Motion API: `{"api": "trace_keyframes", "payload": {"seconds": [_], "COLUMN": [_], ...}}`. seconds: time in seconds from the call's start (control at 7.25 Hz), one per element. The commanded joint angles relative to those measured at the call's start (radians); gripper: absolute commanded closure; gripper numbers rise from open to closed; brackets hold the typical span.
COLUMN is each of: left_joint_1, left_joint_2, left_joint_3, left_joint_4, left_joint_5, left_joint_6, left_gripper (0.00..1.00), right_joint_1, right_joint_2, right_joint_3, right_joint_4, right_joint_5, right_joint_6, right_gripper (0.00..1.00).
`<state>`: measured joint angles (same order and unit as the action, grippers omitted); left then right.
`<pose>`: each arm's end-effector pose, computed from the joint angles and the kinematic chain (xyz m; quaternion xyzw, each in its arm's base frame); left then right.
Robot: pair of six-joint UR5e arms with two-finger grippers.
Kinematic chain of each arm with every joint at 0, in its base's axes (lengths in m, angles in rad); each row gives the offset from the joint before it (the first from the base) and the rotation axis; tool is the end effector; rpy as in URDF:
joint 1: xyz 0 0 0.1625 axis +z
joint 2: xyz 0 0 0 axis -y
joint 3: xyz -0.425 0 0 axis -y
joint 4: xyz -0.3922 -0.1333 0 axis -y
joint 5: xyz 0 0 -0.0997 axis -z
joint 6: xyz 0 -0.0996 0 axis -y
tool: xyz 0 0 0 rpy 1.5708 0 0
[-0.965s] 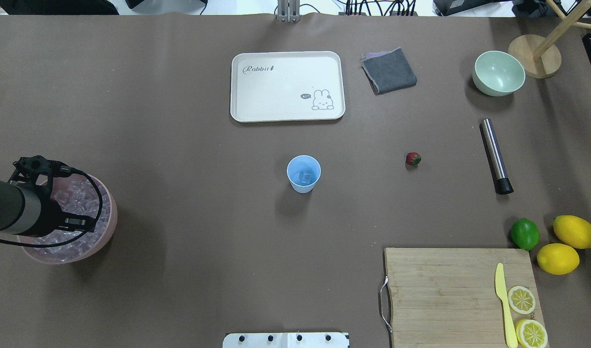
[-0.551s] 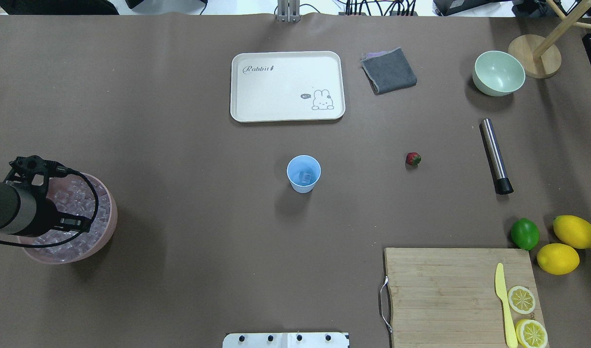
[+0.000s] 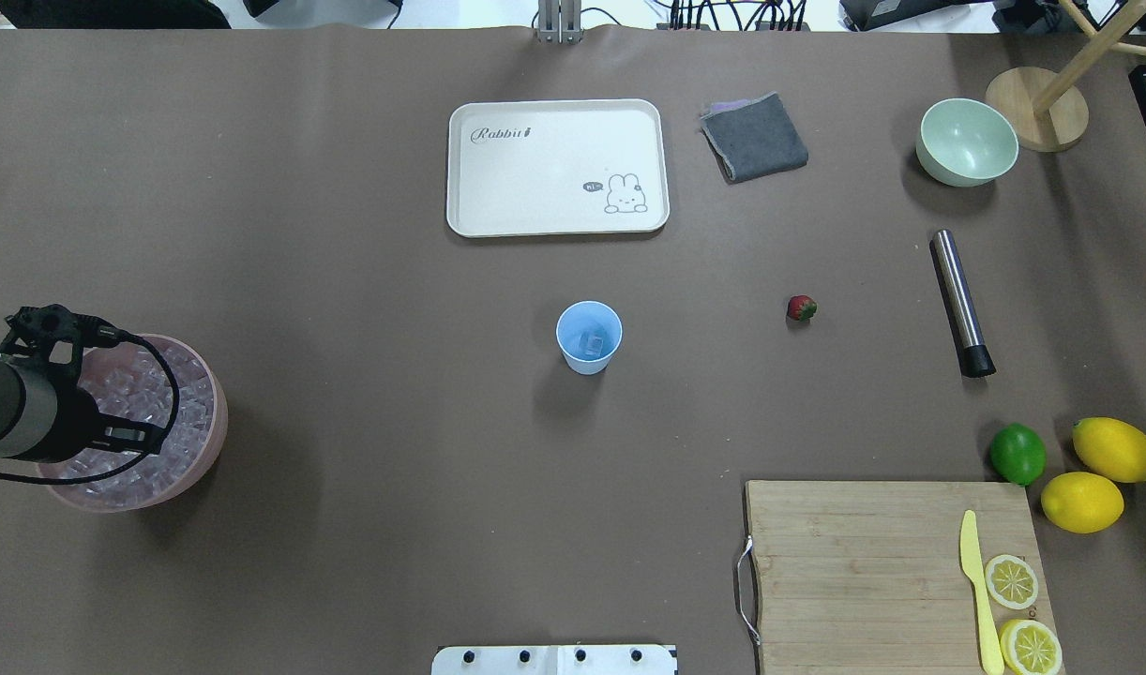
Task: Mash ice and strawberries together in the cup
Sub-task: 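Lower the left gripper into the bowl and grasp another ice cube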
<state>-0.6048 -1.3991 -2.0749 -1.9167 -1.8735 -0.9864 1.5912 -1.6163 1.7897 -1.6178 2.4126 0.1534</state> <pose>0.2993 -0.3328 0.4647 0.0665 0.3521 0.0406 0.9327 0.0687 -0.4730 0.5726 0.0304 -0.4107 0.0534 0.9097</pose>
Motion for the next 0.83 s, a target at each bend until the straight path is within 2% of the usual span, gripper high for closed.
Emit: {"api": "trace_keyframes", "payload": {"seconds": [0.0, 0.41, 0.55, 0.69], "left_joint_1": [0.006, 0.007, 0.007, 0.007], "left_joint_2": [-0.015, -0.024, -0.024, -0.024], "left_joint_3": [0.006, 0.030, 0.029, 0.026], "left_joint_4": [-0.001, -0.001, -0.001, -0.001], "left_joint_5": [0.001, 0.002, 0.002, 0.002], "left_joint_6": [-0.003, -0.001, -0.001, -0.003], "left_gripper": [0.38, 0.42, 0.48, 0.60], "right_joint_1": [0.000, 0.001, 0.001, 0.001], "right_joint_2": [0.004, 0.004, 0.004, 0.004], "right_joint_3": [-0.004, -0.006, -0.006, -0.006], "right_joint_4": [-0.001, -0.001, -0.001, -0.001], "right_joint_5": [-0.001, -0.001, -0.001, -0.001], "right_joint_6": [0.000, 0.000, 0.000, 0.000], "right_gripper": [0.00, 0.00, 0.00, 0.00]}}
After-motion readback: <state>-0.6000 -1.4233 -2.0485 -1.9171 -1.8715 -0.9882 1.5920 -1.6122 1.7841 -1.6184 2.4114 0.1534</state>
